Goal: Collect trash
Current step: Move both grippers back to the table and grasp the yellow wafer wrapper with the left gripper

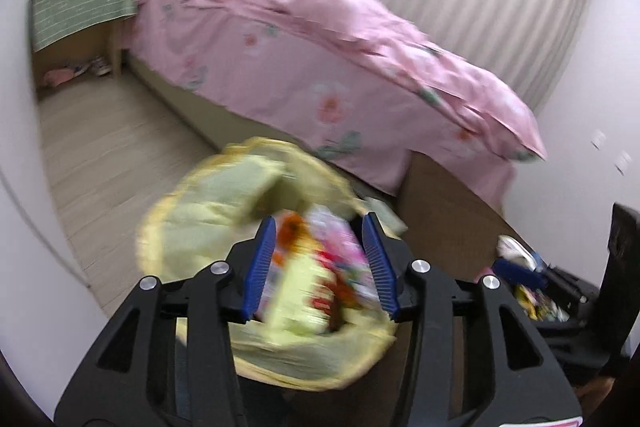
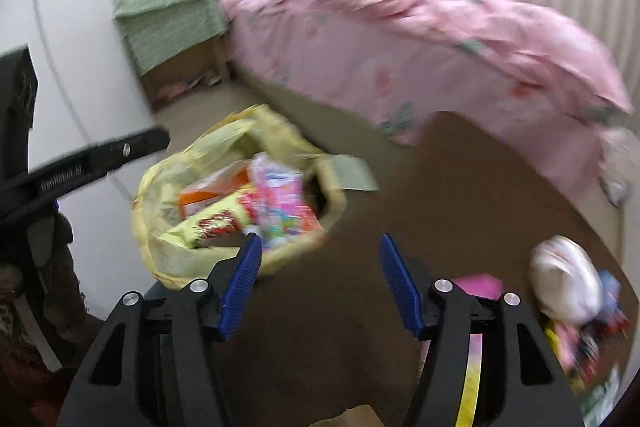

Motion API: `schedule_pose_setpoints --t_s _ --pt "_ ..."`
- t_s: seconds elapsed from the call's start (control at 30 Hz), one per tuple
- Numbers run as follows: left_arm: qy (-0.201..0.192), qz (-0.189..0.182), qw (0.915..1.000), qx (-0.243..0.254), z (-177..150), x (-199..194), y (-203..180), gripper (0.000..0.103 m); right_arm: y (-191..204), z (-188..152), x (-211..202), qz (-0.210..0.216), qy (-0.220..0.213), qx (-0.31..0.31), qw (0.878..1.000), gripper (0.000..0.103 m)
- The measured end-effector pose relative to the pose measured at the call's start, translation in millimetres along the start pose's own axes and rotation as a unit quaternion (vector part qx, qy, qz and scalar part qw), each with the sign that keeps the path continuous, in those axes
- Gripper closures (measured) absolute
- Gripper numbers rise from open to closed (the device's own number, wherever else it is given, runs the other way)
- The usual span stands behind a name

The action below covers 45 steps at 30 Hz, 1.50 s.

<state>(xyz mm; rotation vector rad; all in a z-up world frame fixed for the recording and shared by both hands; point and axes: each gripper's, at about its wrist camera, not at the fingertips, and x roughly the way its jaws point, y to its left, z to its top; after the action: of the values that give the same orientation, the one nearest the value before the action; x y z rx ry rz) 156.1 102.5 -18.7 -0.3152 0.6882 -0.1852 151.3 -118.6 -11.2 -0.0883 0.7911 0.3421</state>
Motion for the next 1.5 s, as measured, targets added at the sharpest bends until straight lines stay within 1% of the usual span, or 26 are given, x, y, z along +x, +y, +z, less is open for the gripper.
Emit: schedule_pose_setpoints --t_s 0.1,0.17,0.2,0.27,0.33,0.4,0.47,0.5,0.57,0.63,0.73,0.8,0.87,0.9,0.93,1.0,1.07,1.1,1.13,1.17,1.2,1.23,1.3,1.37,1.43,1.5 --pt "0.006 -0.054 0.9975 0.046 -8.9 0.5 -40.1 0.059 -33.4 -18.8 -38.6 -0.060 -0.040 0.032 0.997 0.037" --pt "0.011 -0.091 0.9925 0.081 -16.6 3.3 -69.1 0.059 -57.0 -37.3 -67.3 -0.100 -0.062 0.042 0.992 0.036" --pt "0.016 -0.109 0.9892 0.096 -20.0 5.9 -83.3 0.058 -64.9 -43.7 -74.7 -0.108 -0.062 0.048 0.991 0.036" --pt "0.032 -0.143 0.9816 0.123 -28.7 12.1 -109.6 0.057 -85.6 -61.6 -90.2 -0.117 -0.045 0.068 0.990 0.036" --pt "0.049 -0.168 0.9738 0.145 -38.0 19.5 -133.7 0.057 -105.4 -83.7 -107.5 -0.142 -0.032 0.083 0.986 0.036" --pt "0.062 -0.192 0.9645 0.170 -48.0 26.8 -157.7 0.056 -120.6 -103.9 -125.0 -0.180 -0.035 0.094 0.979 0.036" --pt "0.076 -0.214 0.9528 0.201 -60.1 35.0 -180.6 0.055 -132.9 -120.3 -139.5 -0.206 -0.044 0.109 0.972 0.036" --pt "0.086 -0.224 0.9462 0.217 -66.4 40.8 -192.6 0.054 -140.3 -130.2 -148.3 -0.220 -0.047 0.119 0.967 0.036" --pt "0.110 -0.238 0.9336 0.244 -76.7 54.6 -214.9 0.054 -148.2 -141.7 -156.9 -0.232 -0.052 0.129 0.963 0.036" --pt "0.125 -0.243 0.9244 0.266 -85.3 65.1 -234.8 0.054 -153.3 -156.0 -165.4 -0.255 -0.058 0.138 0.955 0.036" --pt "0.140 -0.248 0.9171 0.279 -92.9 78.5 -258.9 0.054 -160.3 -174.4 -169.3 -0.285 -0.058 0.157 0.944 0.036" --pt "0.153 -0.251 0.9141 0.280 -98.2 85.7 -271.7 0.054 -165.1 -189.2 -167.4 -0.274 -0.055 0.176 0.944 0.036" --pt "0.168 -0.241 0.9149 0.276 -104.9 93.8 -282.0 0.054 -167.8 -201.4 -159.9 -0.268 -0.050 0.189 0.943 0.036" --pt "0.175 -0.230 0.9179 0.272 -108.1 98.5 -286.0 0.054 -167.0 -205.6 -157.7 -0.271 -0.049 0.194 0.941 0.036" --pt "0.180 -0.220 0.9224 0.261 -109.0 104.4 -289.9 0.054 -165.5 -210.7 -155.5 -0.274 -0.050 0.203 0.939 0.036" --pt "0.193 -0.169 0.9353 0.244 -112.1 123.0 -296.4 0.054 -167.6 -221.0 -154.2 -0.264 -0.059 0.232 0.935 0.036" --pt "0.220 -0.121 0.9445 0.212 -113.2 145.4 -298.0 0.055 -167.3 -225.9 -153.7 -0.255 -0.064 0.249 0.932 0.036" --pt "0.228 -0.114 0.9470 0.195 -112.7 152.4 -296.9 0.056 -166.8 -227.2 -153.1 -0.257 -0.067 0.254 0.930 0.036" --pt "0.217 -0.118 0.9500 0.191 -110.5 152.4 -298.3 0.065 -165.8 -227.0 -153.2 -0.258 -0.070 0.258 0.928 0.036" --pt "0.219 -0.128 0.9465 0.199 -111.0 152.9 -302.4 0.073 -165.3 -226.2 -152.4 -0.257 -0.074 0.259 0.928 0.036" --pt "0.226 -0.146 0.9397 0.211 -113.3 152.6 -306.1 0.091 -164.7 -224.3 -150.7 -0.252 -0.077 0.259 0.929 0.036" --pt "0.225 -0.155 0.9358 0.222 -115.5 150.0 -307.6 0.093 -164.2 -221.6 -148.2 -0.250 -0.080 0.259 0.930 0.036" --pt "0.205 -0.148 0.9359 0.246 -118.6 140.8 -302.8 0.095 -164.7 -216.1 -141.4 -0.250 -0.082 0.264 0.928 0.036" --pt "0.203 -0.149 0.9354 0.248 -119.4 133.0 -290.4 0.096 -165.2 -210.9 -133.2 -0.252 -0.082 0.276 0.924 0.036" --pt "0.197 -0.149 0.9365 0.249 -117.7 123.8 -273.4 0.098 -165.5 -207.0 -125.3 -0.244 -0.080 0.297 0.920 0.036" --pt "0.190 -0.141 0.9396 0.248 -113.5 114.9 -253.6 0.098 -165.7 -204.2 -118.0 -0.239 -0.076 0.313 0.916 0.036"
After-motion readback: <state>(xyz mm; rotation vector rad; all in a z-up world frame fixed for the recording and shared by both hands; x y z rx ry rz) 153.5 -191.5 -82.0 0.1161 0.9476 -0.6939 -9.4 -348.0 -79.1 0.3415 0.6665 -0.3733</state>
